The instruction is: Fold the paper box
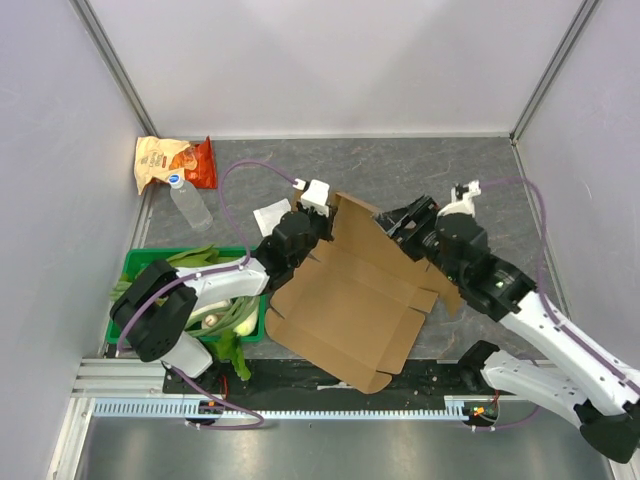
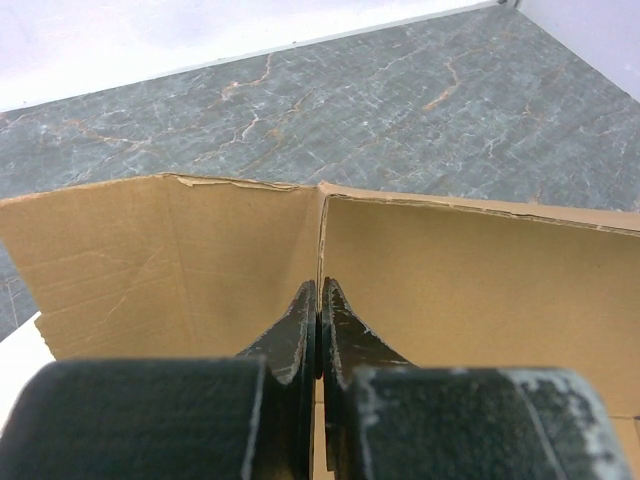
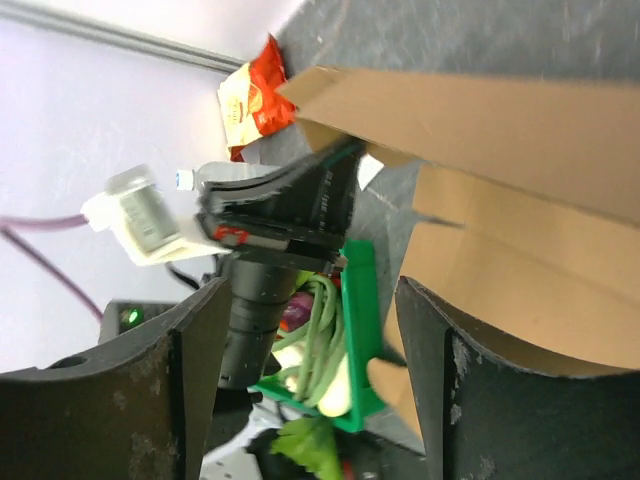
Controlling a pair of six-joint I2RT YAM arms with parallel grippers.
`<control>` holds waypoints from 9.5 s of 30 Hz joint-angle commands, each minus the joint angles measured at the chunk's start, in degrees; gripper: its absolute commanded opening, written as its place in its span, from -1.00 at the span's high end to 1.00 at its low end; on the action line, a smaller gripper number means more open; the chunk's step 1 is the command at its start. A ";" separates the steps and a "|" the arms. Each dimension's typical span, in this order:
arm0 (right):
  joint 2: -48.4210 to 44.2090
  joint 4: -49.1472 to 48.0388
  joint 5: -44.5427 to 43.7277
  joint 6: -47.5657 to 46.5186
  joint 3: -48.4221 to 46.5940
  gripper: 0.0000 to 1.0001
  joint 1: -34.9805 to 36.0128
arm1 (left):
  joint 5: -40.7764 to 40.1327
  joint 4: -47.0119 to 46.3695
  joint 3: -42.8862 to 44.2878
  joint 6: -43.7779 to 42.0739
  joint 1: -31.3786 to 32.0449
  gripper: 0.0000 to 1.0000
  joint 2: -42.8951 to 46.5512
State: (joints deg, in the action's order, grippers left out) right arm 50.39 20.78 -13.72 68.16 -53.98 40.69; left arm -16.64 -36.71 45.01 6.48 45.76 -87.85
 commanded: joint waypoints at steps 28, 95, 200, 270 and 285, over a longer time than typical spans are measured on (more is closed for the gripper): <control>9.73 -10.84 -21.44 50.49 11.70 0.13 1.50 | -13.94 -15.32 -6.52 1.87 6.10 0.96 2.16; 17.29 -58.39 4.84 18.85 26.82 1.00 -18.01 | 32.21 13.77 2.19 13.03 -15.28 0.96 2.86; 13.86 -65.07 7.31 23.59 40.18 1.00 -18.01 | -13.76 -36.75 1.57 -23.60 8.02 0.86 -23.94; 10.44 -4.74 16.88 -31.13 10.15 -0.80 -14.76 | -27.04 -16.46 -7.21 -9.65 3.64 0.96 -12.52; 18.33 20.65 6.72 -41.09 -18.80 -0.75 -16.86 | -29.59 -18.49 -11.35 -9.56 3.11 0.96 -6.98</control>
State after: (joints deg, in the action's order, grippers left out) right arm 63.64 40.71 -7.77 29.52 -70.43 25.85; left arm -43.38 -54.13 34.37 -1.52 49.21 -96.79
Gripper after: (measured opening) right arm 0.887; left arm 0.080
